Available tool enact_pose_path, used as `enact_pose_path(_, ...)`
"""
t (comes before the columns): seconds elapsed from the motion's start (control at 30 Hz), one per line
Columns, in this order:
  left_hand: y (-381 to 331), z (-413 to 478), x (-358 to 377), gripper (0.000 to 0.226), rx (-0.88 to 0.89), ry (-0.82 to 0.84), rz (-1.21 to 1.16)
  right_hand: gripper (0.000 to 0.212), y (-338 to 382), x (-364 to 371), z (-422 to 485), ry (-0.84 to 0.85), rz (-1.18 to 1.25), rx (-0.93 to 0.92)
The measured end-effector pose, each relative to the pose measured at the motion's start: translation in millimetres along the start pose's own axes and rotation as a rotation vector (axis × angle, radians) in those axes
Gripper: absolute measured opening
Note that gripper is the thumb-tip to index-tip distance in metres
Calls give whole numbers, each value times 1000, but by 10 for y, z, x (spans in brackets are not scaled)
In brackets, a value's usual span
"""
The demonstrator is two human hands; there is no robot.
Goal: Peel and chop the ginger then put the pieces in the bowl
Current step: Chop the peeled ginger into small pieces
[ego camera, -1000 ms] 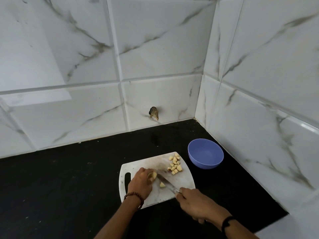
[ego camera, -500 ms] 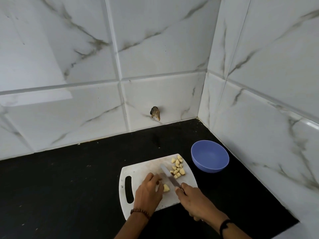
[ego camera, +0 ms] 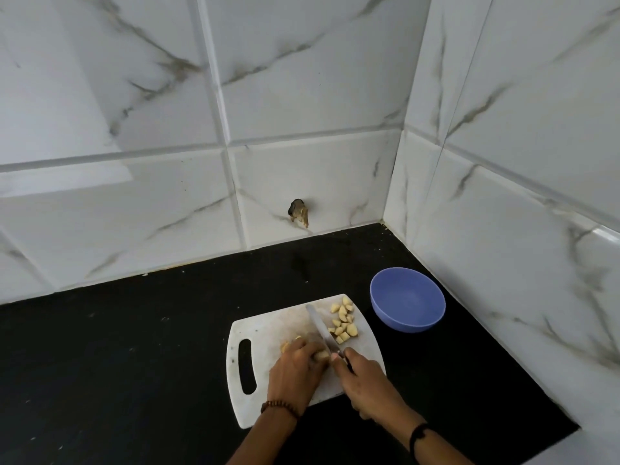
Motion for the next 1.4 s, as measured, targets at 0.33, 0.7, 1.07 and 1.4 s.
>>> enact_pose_path(0.33, 48, -37, 16, 15, -25, -82, -69, 28, -29, 106, 29, -30, 88, -16)
enact_pose_path(0.7, 42, -63, 70, 18, -63, -51, 0, 28, -123, 255, -45, -87, 80, -33)
enact_pose_path(1.07, -30, 35, 21, 20, -64, -90, 27, 30, -10, 251, 54, -65, -38, 0)
enact_pose_path(1.4, -4, 84, 57, 22, -76, -64, 70, 31, -79, 302, 45, -18, -100, 24)
Point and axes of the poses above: each hand's wrist, its own z-axis towards the middle knuckle, its own x-axis out of the palm, y = z × x, the point moved 4 cm from there along z, towards the middle knuckle
